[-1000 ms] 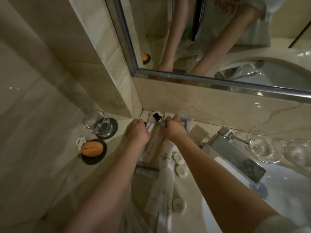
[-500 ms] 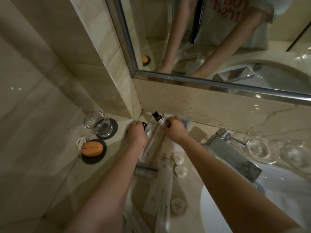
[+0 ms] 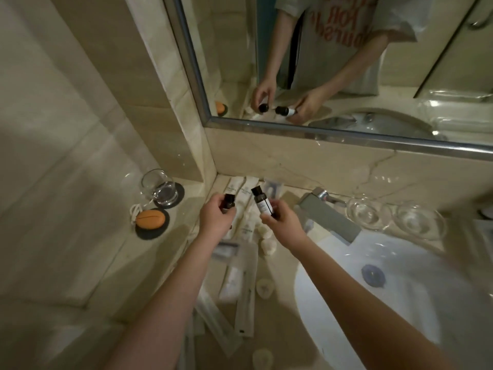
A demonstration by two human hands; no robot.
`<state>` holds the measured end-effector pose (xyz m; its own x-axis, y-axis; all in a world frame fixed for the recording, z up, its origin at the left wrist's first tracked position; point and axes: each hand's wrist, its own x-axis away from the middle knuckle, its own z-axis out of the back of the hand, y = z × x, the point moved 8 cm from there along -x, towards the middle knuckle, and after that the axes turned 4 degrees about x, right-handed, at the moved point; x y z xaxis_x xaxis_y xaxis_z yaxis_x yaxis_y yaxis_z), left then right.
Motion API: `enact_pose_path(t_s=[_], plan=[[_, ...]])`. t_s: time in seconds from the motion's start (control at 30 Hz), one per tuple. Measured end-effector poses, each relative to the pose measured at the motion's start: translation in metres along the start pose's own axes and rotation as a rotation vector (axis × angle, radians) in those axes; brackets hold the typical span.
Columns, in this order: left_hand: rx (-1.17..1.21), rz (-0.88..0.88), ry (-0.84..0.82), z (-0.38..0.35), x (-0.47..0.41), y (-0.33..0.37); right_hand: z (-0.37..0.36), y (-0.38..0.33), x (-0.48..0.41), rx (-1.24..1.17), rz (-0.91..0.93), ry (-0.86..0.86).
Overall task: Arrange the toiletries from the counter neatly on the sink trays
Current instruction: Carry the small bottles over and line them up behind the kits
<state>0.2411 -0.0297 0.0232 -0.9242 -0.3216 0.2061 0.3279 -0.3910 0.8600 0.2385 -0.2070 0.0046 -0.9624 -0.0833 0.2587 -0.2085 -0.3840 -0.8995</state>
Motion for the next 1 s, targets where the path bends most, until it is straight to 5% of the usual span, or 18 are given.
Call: enact_pose_path(t_s=[0.37,1.0], plan=[[0.185,-0.052,-0.204,-0.072,0.104,0.035,0.09,0.058,0.095,-0.107,-0.057,0.044],[0.219,-0.223,-0.582,-0.324,0.221,0.178,0.351,0.164,0.196,-0.269,-0.131,0.451]])
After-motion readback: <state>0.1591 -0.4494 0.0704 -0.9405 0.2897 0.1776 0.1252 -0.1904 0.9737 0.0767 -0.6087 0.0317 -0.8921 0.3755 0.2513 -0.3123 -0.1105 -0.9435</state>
